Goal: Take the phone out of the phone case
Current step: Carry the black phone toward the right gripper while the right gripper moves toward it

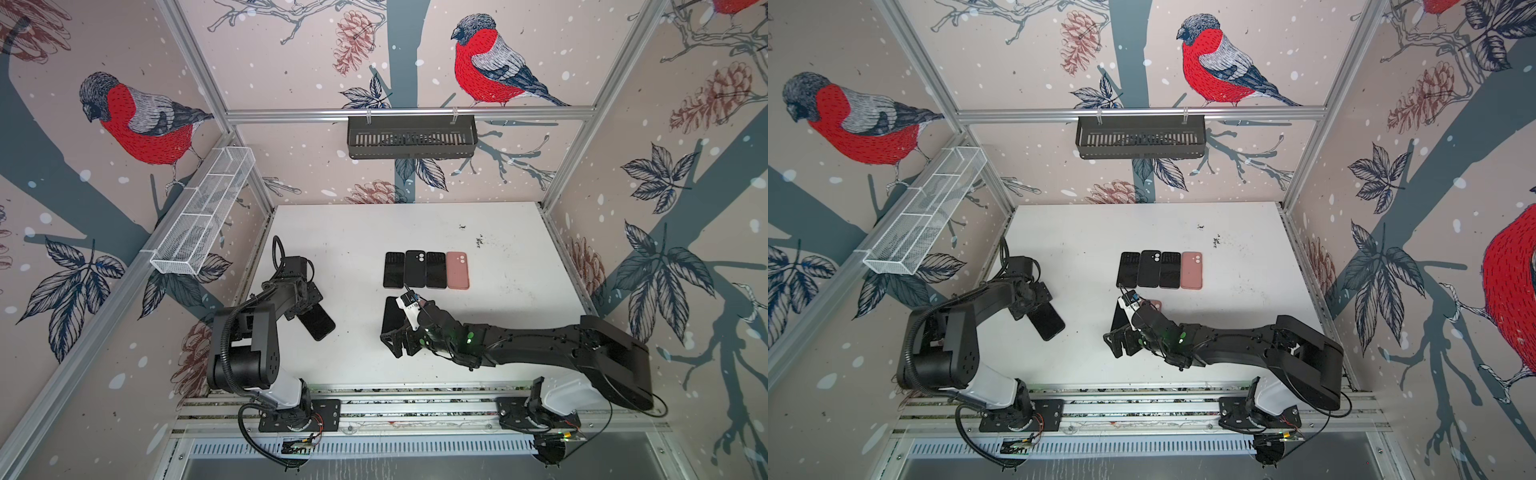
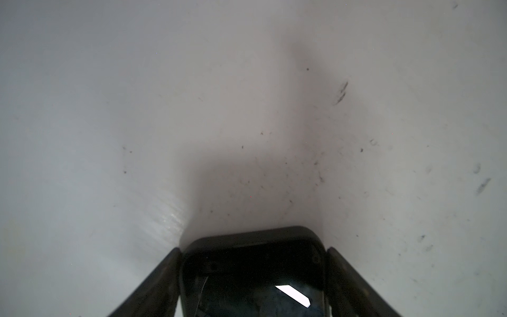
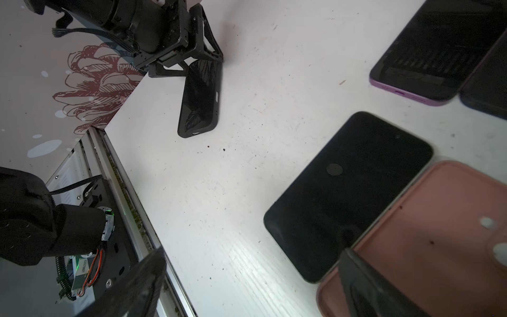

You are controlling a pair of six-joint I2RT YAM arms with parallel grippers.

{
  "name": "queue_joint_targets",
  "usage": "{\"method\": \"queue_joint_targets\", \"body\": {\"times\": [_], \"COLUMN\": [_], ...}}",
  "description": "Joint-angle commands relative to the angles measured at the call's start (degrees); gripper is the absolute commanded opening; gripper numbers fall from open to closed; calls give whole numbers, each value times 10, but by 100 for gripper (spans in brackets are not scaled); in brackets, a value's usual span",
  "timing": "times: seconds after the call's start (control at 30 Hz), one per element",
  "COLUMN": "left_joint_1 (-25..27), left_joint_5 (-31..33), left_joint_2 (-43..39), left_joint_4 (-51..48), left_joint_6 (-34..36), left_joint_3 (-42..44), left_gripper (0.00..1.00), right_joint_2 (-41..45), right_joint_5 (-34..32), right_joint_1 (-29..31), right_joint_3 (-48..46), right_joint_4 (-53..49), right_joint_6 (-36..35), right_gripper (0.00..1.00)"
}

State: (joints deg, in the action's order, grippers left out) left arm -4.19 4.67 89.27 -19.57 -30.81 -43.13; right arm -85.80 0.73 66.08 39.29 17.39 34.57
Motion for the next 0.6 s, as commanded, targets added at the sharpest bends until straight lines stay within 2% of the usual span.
{"method": "queue_joint_targets", "body": {"times": [0.0, 0.13, 0.57], "left_joint_1": [1, 1, 2], "left_joint_5": [-143, -176, -296], "left_joint_2": [-2, -24, -73], "left_joint_4": [-25, -11, 44], "left_joint_6": [0, 7, 19], "left_joint_3": [14, 23, 57], "left_gripper": [64, 63, 51], "right_joint_2": [-18, -41, -131], "right_joint_5": [22, 33, 92], "right_joint_1": [4, 7, 4], "right_joint_3": [13, 23, 74], "right_joint_4": [38, 54, 107], "right_joint_6": [10, 12, 9], "right_gripper": [100, 100, 100]}}
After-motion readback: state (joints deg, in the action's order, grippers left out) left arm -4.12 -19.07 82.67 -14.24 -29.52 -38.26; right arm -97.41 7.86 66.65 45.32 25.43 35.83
